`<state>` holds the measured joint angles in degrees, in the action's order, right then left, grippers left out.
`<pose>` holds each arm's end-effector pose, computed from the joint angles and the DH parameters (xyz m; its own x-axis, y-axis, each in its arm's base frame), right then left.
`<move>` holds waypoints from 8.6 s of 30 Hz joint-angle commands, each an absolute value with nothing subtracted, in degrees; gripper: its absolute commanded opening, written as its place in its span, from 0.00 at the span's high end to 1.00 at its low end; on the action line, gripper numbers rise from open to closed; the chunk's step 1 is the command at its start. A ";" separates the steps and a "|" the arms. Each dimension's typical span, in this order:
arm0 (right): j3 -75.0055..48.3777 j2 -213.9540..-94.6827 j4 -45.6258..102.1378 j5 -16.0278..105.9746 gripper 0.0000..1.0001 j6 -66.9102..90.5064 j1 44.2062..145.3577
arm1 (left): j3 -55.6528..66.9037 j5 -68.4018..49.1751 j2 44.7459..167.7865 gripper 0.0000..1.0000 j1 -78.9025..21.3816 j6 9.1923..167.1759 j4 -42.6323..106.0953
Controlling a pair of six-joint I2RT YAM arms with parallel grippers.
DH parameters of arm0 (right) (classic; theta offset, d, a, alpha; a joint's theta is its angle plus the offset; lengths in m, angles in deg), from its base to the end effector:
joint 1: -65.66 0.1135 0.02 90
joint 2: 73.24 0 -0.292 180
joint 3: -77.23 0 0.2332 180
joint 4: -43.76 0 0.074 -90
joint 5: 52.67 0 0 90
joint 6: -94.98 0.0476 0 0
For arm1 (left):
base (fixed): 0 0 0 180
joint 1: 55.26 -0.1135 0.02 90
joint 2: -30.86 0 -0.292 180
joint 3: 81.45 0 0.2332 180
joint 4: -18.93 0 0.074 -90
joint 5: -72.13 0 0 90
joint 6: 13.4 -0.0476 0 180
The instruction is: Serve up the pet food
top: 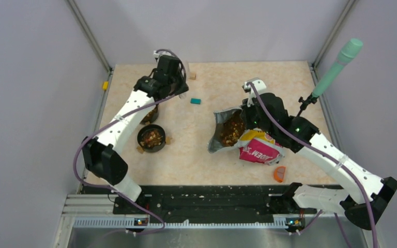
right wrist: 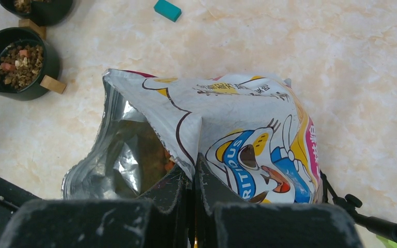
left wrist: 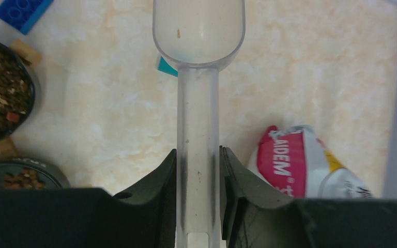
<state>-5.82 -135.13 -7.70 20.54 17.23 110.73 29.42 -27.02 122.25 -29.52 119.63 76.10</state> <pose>0.1532 0.1341 0.3949 -0.4546 -0.1681 -0.8747 -0.4146 0.9091 0.0408 0.3120 -0.1420 0.4092 -0.6178 -0.4500 -0.6448 -0.1452 0.8712 -0.4689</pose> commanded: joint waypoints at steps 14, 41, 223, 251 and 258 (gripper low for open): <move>-5.77 -130.81 5.51 19.19 1.00 17.96 110.77 | 19.04 -42.41 137.66 1.00 -30.34 97.41 46.26; -6.30 -131.43 4.05 17.22 1.00 16.79 110.76 | 53.70 -38.58 165.90 0.14 -37.24 102.05 63.97; -21.06 -136.26 4.75 63.79 1.00 -0.63 83.05 | 12.49 17.28 98.01 1.00 -41.25 61.13 49.57; -0.05 -128.34 8.94 67.33 1.00 -5.21 81.82 | 0.87 18.67 93.04 0.77 -39.99 57.91 60.50; -0.70 -129.20 9.14 67.51 1.00 -4.71 81.76 | 9.01 16.28 100.00 0.11 -33.08 43.47 57.52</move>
<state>4.04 -129.75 3.53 64.99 -4.12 82.34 1.35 14.48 95.35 -35.14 52.49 60.23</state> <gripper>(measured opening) 0.019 0.859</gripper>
